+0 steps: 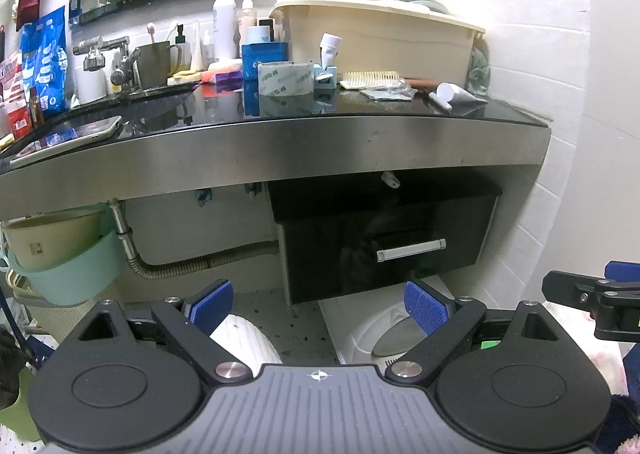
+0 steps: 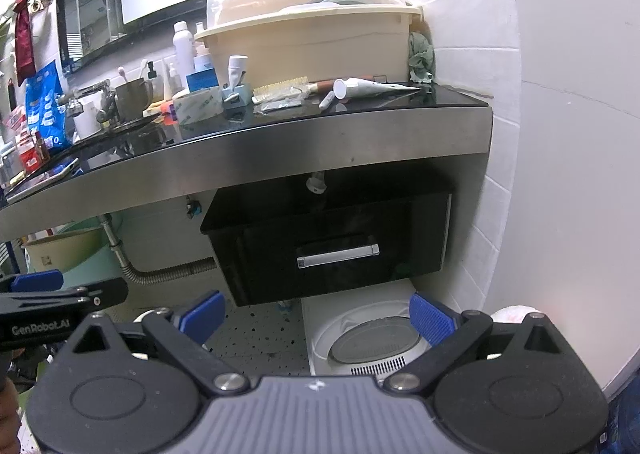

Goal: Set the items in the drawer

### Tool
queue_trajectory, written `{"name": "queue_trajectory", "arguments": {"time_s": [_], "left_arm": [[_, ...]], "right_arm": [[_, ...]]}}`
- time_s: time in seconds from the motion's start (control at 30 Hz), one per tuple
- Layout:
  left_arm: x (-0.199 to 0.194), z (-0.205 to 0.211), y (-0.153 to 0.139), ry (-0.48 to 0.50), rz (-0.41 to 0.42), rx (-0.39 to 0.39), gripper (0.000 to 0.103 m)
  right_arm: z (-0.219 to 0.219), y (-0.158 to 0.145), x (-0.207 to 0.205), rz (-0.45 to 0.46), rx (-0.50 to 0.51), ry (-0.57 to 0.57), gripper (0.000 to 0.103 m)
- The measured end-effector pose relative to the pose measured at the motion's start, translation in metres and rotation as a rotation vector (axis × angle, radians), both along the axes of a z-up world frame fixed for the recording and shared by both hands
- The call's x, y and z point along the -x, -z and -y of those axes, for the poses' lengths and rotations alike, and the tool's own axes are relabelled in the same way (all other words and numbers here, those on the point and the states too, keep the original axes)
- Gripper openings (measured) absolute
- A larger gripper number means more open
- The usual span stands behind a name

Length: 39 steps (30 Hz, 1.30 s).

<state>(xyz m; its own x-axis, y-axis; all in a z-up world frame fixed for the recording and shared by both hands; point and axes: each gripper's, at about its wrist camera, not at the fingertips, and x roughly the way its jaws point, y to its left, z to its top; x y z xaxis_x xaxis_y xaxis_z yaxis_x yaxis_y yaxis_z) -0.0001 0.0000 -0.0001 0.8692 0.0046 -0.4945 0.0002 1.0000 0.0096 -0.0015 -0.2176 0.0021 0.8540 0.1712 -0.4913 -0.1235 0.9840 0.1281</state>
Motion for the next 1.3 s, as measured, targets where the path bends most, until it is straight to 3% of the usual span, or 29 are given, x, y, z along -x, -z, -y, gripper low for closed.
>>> {"name": "queue_trajectory", "arguments": {"time_s": [0.93, 1.3], "left_arm": [[-0.0012, 0.0009, 0.0041, 0.012, -0.014, -0.004, 0.093], [-0.001, 0.001, 0.0055, 0.012, -0.02, -0.003, 0.093]], "right_arm": [[0.0029, -0.0027, -0.0026, 0.028, 0.0, -0.024, 0.099], [-0.0015, -0.0056, -0.0012, 0.129, 0.081, -0.107, 0.103]]}}
